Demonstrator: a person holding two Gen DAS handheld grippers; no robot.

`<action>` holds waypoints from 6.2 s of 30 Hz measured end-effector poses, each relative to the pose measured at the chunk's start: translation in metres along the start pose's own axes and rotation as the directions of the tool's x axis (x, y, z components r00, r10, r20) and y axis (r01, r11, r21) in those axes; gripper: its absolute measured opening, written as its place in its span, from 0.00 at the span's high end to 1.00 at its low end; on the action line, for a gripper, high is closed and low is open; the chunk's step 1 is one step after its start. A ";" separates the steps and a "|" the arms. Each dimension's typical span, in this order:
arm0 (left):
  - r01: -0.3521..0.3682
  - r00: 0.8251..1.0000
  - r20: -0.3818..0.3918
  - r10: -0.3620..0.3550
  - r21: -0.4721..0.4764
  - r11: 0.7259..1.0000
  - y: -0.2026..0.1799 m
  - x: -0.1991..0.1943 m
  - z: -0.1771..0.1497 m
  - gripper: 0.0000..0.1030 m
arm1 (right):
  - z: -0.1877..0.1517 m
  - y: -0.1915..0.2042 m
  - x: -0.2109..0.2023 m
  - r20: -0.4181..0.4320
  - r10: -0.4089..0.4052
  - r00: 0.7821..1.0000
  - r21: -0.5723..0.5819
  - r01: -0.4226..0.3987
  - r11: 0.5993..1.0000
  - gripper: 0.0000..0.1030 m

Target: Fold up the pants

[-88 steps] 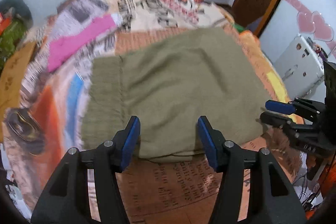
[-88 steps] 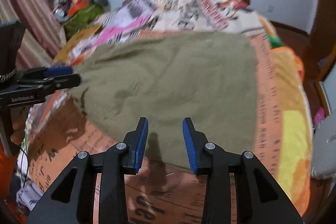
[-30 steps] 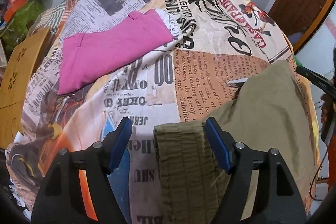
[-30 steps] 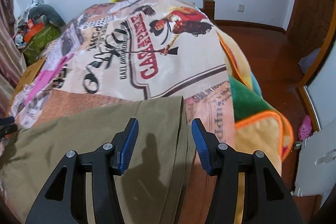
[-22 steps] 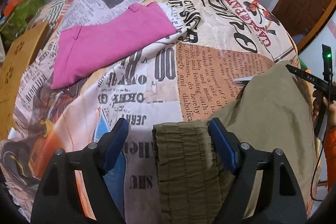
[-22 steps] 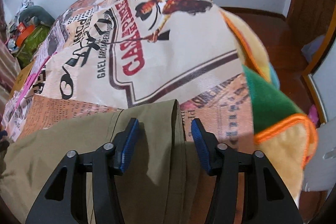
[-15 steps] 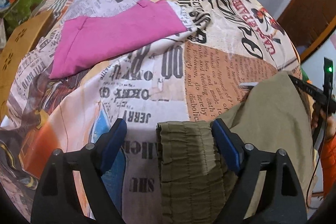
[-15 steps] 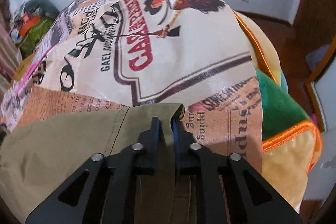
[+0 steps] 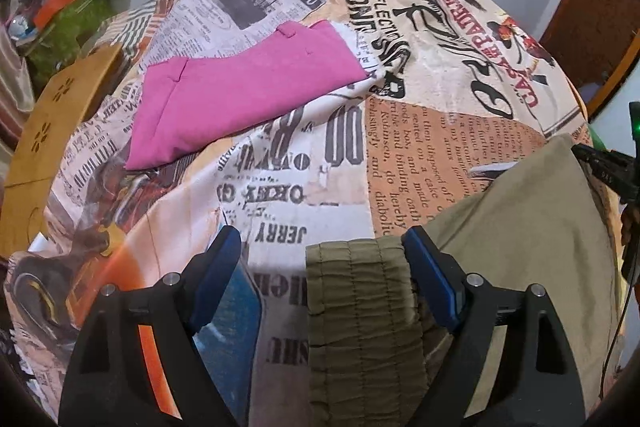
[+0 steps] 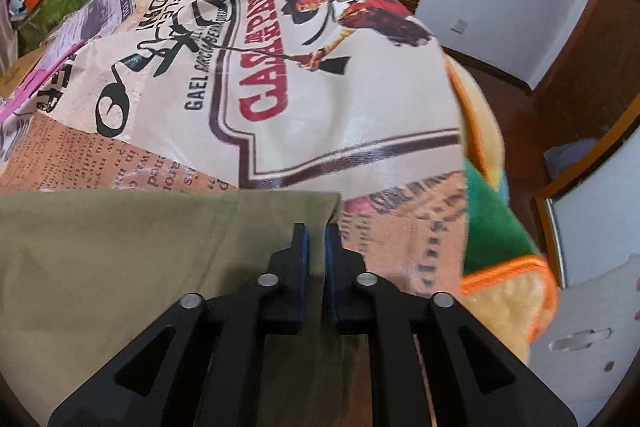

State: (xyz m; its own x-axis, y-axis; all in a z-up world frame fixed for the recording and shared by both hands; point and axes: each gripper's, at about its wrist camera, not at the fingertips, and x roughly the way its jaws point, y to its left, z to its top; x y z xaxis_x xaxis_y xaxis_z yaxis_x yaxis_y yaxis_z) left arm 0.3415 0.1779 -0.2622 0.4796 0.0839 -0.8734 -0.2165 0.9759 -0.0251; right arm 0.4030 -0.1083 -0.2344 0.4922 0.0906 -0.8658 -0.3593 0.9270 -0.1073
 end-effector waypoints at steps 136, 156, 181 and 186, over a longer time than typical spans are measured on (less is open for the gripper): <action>0.181 0.978 -0.031 -0.208 -0.387 0.904 -0.007 -0.061 -0.083 0.67 | -0.140 0.131 -0.125 -0.005 0.411 0.911 -0.035 -0.411 0.911 0.38; -0.233 0.938 0.221 0.266 -0.164 0.959 0.022 -0.172 -0.147 0.75 | -0.156 0.107 -0.156 0.048 0.418 0.907 0.073 -0.421 0.904 0.40; 0.167 0.906 0.357 -0.225 0.186 0.968 -0.117 -0.214 -0.082 0.79 | -0.174 0.097 -0.141 0.018 0.425 0.905 0.151 -0.422 0.894 0.40; 0.234 0.910 0.290 -0.297 0.232 0.944 -0.140 -0.199 -0.084 0.79 | -0.173 0.097 -0.141 0.021 0.428 0.903 0.152 -0.426 0.892 0.40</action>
State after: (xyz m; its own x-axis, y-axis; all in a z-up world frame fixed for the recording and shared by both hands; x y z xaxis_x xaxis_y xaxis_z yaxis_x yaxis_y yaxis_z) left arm 0.2054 0.0075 -0.1256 0.7475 -0.1548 -0.6460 0.1050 0.9878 -0.1152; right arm 0.1614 -0.0942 -0.2079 0.3075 0.4864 -0.8178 -0.4097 0.8434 0.3475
